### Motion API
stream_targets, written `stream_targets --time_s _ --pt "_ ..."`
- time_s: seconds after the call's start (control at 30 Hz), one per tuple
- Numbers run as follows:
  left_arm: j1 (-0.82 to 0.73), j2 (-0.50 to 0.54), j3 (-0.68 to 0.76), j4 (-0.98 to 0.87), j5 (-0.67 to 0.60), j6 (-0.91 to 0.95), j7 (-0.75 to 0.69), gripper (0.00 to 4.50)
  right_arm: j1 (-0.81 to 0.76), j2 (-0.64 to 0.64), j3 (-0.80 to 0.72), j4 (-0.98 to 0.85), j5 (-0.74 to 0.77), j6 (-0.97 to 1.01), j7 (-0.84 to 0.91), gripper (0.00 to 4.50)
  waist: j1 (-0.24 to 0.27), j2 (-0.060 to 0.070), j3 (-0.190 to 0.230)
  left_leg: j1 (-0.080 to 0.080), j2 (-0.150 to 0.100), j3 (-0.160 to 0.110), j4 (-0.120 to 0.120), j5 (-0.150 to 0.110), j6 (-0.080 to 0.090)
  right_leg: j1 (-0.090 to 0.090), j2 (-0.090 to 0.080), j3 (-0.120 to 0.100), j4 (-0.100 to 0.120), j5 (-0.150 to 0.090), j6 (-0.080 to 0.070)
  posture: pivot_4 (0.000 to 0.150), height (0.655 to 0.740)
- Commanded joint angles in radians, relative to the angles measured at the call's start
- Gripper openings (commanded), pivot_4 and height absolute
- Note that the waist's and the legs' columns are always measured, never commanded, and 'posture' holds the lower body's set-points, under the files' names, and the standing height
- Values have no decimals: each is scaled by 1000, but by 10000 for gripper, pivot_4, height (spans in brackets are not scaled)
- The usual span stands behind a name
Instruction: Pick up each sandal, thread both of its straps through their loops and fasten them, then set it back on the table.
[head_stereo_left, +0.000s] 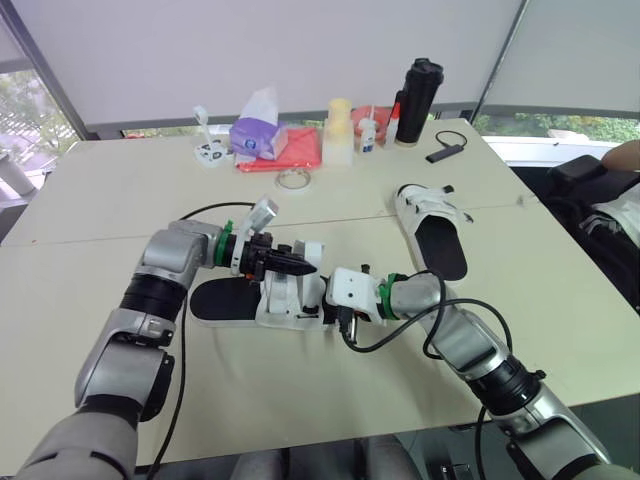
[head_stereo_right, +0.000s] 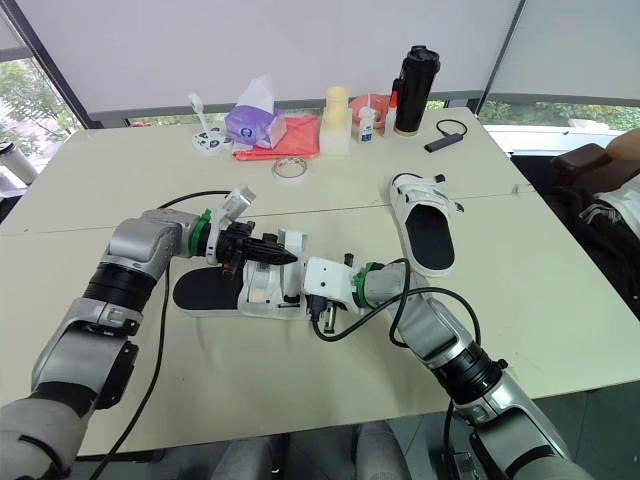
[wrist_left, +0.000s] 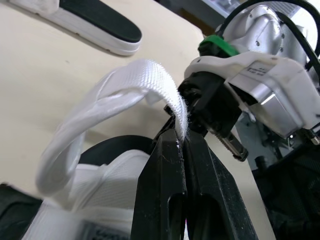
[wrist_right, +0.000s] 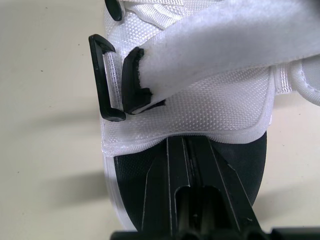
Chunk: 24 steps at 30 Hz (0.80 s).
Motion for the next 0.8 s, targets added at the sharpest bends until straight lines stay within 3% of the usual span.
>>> stream_targets --time_s 0.03,0.77,0.8 --pt "11 14 -3 -24 11 -34 20 221 22 0 44 18 -13 13 15 0 0 0 0 0 0 0 0 0 0 0 0 0 0 0 0 1500 7400" --pt "55 6 6 -70 -10 -34 78 221 20 4 41 25 -16 12 14 0 0 0 0 0 0 0 0 0 0 0 0 0 0 0 0 1500 7400" --pt "55 7 6 -71 -12 -28 81 5503 20 4 41 24 -16 13 14 0 0 0 0 0 0 0 0 0 0 0 0 0 0 0 0 1500 7400"
